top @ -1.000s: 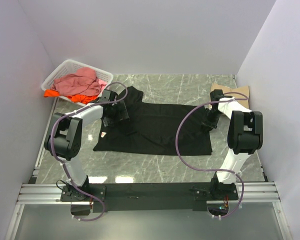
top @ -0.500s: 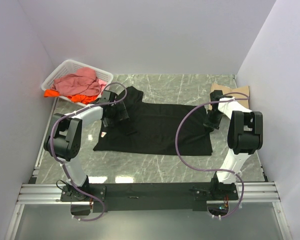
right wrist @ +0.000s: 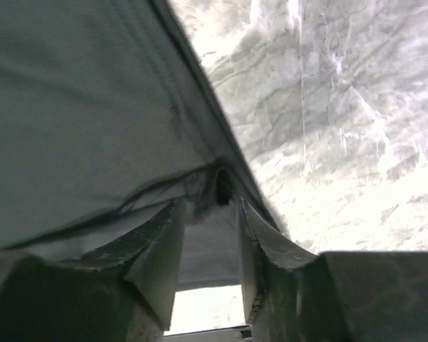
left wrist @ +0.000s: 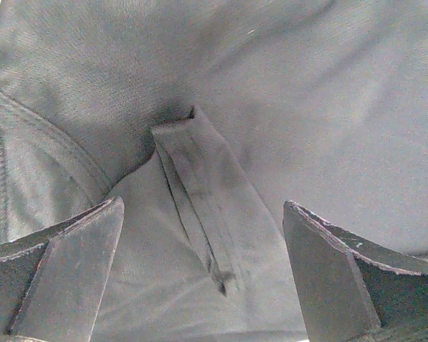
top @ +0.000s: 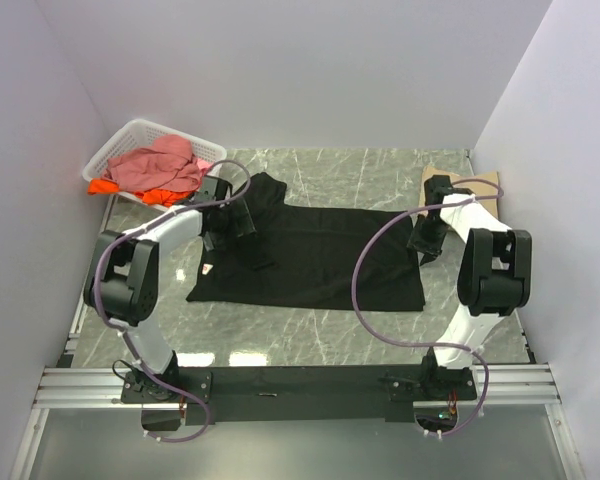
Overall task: Fold and stack the t-shirts
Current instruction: Fold the tshirt
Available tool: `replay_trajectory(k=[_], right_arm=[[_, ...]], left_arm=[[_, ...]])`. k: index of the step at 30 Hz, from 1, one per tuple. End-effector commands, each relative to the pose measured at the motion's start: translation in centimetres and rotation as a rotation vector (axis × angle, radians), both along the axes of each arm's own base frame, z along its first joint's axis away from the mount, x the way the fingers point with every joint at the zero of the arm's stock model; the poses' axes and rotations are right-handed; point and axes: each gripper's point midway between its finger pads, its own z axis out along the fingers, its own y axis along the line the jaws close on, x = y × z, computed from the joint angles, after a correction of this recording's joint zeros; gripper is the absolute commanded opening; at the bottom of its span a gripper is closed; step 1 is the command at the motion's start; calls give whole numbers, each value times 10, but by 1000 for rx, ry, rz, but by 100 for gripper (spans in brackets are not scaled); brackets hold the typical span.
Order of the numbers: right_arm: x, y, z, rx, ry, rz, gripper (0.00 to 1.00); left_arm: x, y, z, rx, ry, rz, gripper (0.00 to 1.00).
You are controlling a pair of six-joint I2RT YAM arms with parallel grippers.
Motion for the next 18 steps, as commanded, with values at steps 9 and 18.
replay_trajectory(k=[9,18], right_arm=[[5,6,68,31,-220,4,46],[-3,13,85,66,-276,6,46]], left_arm=[[-43,-22,36,-39,-24,-9,97],[-71,-61,14,-7,31,-95,83]])
